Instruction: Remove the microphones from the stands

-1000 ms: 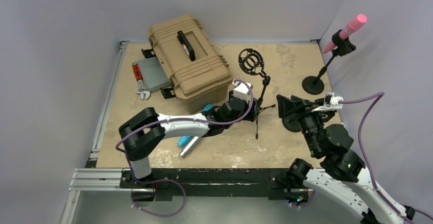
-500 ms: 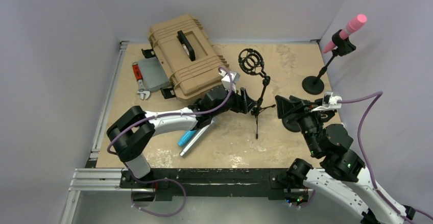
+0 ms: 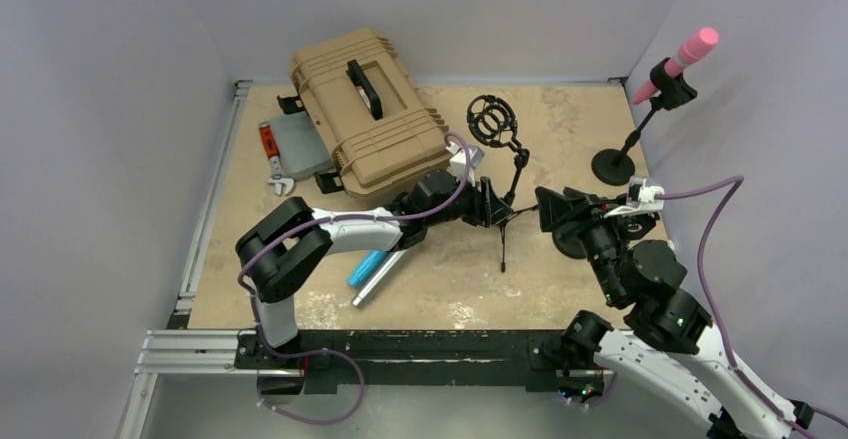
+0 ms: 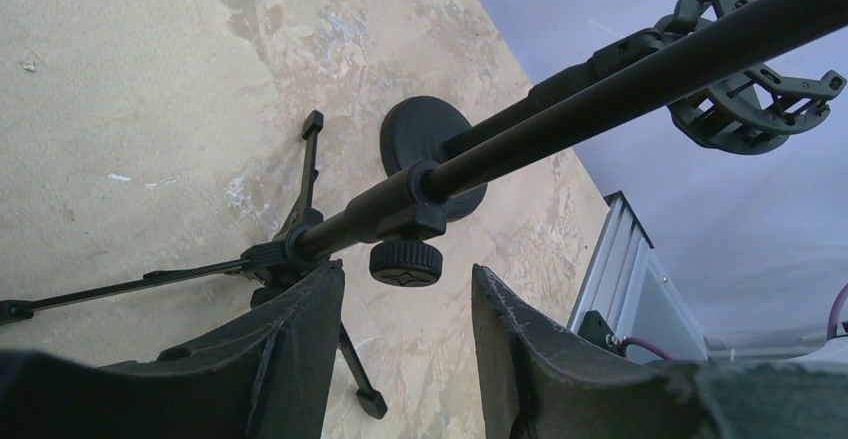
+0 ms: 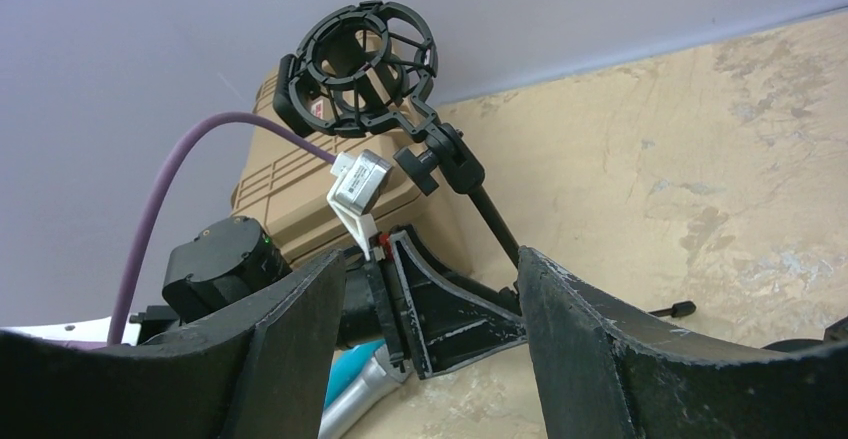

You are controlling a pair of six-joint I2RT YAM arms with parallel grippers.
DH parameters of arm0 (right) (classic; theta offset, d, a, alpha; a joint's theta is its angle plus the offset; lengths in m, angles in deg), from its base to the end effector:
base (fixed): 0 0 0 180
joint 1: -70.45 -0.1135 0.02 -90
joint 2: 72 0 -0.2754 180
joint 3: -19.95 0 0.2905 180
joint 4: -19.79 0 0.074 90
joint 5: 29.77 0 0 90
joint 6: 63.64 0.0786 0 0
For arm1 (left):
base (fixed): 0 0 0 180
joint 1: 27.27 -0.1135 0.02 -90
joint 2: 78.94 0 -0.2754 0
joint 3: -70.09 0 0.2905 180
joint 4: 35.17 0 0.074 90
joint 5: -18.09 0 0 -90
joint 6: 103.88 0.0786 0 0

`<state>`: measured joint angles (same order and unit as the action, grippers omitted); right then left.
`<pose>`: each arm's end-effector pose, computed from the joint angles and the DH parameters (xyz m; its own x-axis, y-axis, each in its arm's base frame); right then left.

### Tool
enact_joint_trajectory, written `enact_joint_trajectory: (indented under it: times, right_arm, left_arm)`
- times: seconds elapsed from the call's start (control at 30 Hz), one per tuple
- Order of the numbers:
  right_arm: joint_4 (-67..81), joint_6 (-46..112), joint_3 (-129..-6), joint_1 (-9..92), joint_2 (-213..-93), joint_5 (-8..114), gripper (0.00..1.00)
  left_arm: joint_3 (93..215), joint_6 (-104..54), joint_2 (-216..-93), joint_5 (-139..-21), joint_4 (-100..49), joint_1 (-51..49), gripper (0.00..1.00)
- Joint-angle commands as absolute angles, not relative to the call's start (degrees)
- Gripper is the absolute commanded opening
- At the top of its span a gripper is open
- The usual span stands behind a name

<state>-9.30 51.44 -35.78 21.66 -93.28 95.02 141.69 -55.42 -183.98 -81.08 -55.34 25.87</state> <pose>0.1265 0.0764 0.3907 -0.0475 0.4741 -0.8792 -0.2467 0.8473 0.4703 0.2788 -0.3927 0.1846 -0.6886 -0.1729 -0.7042 0.5696 0.4722 -0.6728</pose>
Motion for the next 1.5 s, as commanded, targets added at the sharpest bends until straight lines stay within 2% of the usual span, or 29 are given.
enact_joint_trajectory:
  times: [0.0, 0.07, 0.2, 0.27, 0.47, 0.7, 1.1, 1.47]
  right_arm:
    - [-7.49, 51.85, -36.73, 21.63, -93.65, 94.36, 0.63]
    - [-7.37, 51.77, -36.66, 21.59, -93.72, 94.42, 0.63]
    - [-7.18, 51.76, -36.53, 21.56, -93.94, 94.35, 0.63]
    - [-6.9, 51.74, -36.37, 21.57, -94.1, 94.33, 0.63]
    - [-6.9, 50.5, -37.86, 21.58, -96.22, 96.51, 0.63]
    - [-6.5, 47.94, -40.39, 21.57, -99.64, 97.67, 0.63]
    - [-7.48, 46.84, -41.72, 21.58, -105.19, 96.32, 0.63]
    - [-6.84, 46.93, -41.11, 21.54, -105.11, 95.83, 0.63]
  left_arm:
    - [144.02, -56.5, -183.89, -79.31, -58.13, 25.47, 0.46]
    - [143.89, -56.59, -183.65, -78.11, -57.41, 25.46, 0.44]
    - [143.97, -56.59, -182.89, -76.36, -56.28, 25.46, 0.48]
    - [144.29, -56.95, -182.67, -75.95, -55.39, 25.46, 0.46]
    - [146.74, -61.49, -182.01, -75.65, -48.55, 25.25, 0.19]
    - [147.12, -69.54, -180.99, -78.0, -46.68, 25.11, 0.09]
    - [143.01, -90.58, -183.35, -81.49, -56.12, 23.97, 0.09]
    - [142.01, -89.26, -181.83, -78.62, -53.54, 23.31, 0.13]
